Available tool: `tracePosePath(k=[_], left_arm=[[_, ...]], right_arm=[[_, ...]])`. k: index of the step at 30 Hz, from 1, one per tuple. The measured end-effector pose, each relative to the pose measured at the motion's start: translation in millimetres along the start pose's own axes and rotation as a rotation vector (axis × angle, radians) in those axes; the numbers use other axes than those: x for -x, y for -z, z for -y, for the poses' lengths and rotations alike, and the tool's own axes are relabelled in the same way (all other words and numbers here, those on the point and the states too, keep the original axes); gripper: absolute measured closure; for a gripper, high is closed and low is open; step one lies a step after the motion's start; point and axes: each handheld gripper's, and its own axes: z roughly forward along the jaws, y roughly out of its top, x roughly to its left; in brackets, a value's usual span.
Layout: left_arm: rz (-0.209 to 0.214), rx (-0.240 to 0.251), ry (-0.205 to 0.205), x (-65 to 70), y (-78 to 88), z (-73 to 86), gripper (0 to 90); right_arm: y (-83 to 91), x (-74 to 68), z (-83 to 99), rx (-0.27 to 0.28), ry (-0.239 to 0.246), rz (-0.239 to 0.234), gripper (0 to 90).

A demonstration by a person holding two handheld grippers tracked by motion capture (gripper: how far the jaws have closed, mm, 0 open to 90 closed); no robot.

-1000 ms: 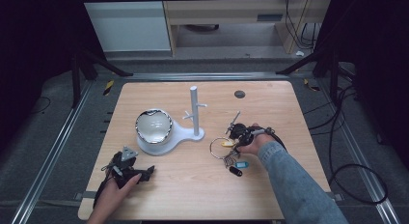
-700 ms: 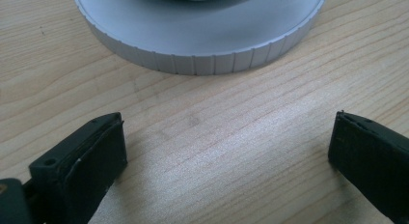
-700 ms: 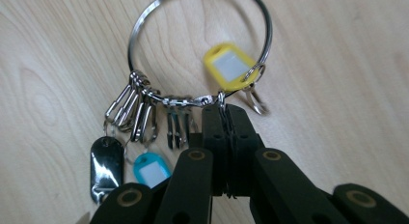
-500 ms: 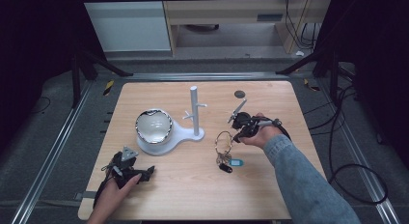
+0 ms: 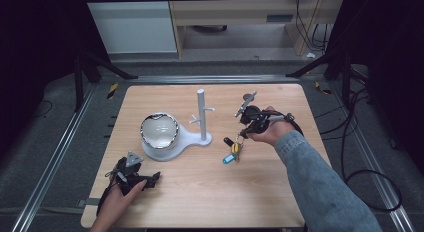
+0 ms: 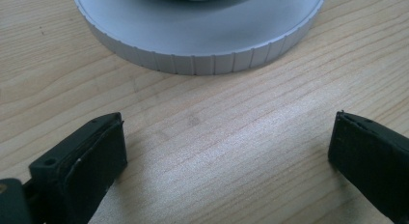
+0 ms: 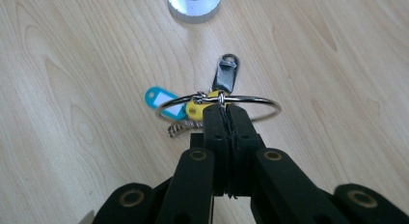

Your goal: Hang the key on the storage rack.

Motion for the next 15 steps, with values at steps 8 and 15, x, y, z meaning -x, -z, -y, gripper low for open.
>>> tracePosePath(k=[8,15], left_arm=[[0.000,0.000,-0.001,-0.1,0.0,0.0,0.0],[0.002,-0.002,-0.005,-0.2,0.2,0.0,0.0]], right_arm=[[15.9,0.1,-13.9,0.011,0.008,0.020,88.7],[35.9,1.1,-30.6,0.027,0.032,0.051,88.7]])
